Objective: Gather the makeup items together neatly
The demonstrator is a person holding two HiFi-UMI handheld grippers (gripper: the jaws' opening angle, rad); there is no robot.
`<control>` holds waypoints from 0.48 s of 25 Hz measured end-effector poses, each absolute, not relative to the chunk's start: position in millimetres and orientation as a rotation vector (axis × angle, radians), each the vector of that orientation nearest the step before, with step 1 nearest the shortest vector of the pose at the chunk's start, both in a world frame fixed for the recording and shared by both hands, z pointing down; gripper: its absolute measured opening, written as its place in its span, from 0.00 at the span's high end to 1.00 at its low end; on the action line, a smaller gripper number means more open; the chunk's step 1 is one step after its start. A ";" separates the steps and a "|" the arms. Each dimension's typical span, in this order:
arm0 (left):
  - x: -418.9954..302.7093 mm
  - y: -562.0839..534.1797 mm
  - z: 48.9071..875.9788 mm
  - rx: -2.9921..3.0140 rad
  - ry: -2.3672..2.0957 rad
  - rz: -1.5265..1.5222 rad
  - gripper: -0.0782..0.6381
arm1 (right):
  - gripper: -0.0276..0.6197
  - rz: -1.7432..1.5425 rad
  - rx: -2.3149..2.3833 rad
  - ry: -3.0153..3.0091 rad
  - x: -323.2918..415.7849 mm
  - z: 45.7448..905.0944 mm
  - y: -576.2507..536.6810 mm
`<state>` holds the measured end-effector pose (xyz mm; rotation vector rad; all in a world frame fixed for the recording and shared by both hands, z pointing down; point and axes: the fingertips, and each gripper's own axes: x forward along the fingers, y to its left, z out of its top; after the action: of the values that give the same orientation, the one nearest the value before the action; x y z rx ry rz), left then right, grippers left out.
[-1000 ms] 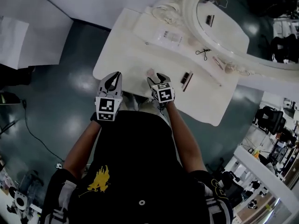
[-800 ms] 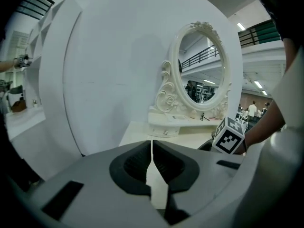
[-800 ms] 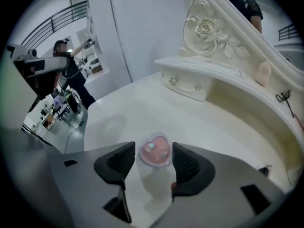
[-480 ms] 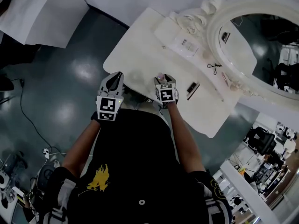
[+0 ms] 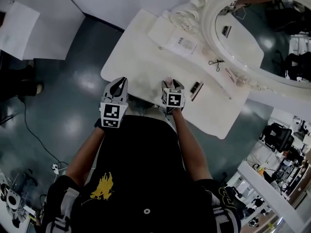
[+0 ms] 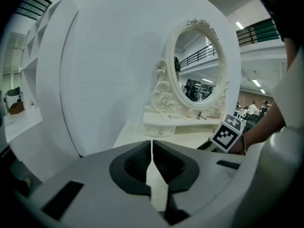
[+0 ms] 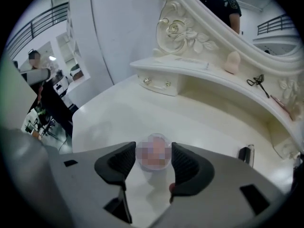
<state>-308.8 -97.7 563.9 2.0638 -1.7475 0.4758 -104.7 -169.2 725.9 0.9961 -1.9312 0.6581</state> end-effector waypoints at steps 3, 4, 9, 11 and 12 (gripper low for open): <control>-294.0 -105.2 563.0 2.114 -1.703 0.501 0.86 | 0.57 0.696 1.117 -1.923 -80.0 717.4 -176.6; -287.2 -108.3 562.8 2.135 -1.683 0.509 0.86 | 0.56 0.708 1.159 -1.917 -69.5 714.7 -178.6; -240.5 -128.9 564.1 2.242 -1.574 0.547 0.86 | 0.56 0.797 1.383 -1.862 3.2 707.5 -189.6; -219.6 -137.5 562.5 2.286 -1.534 0.566 0.86 | 0.56 0.859 1.486 -1.829 38.6 706.4 -192.9; -208.8 -141.7 561.2 2.308 -1.514 0.574 0.86 | 0.56 0.898 1.534 -1.809 56.7 706.4 -193.4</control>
<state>-208.8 -141.7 561.2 2.3085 -1.5138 0.5738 56.7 -193.4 706.4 1.5343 -1.8092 0.8982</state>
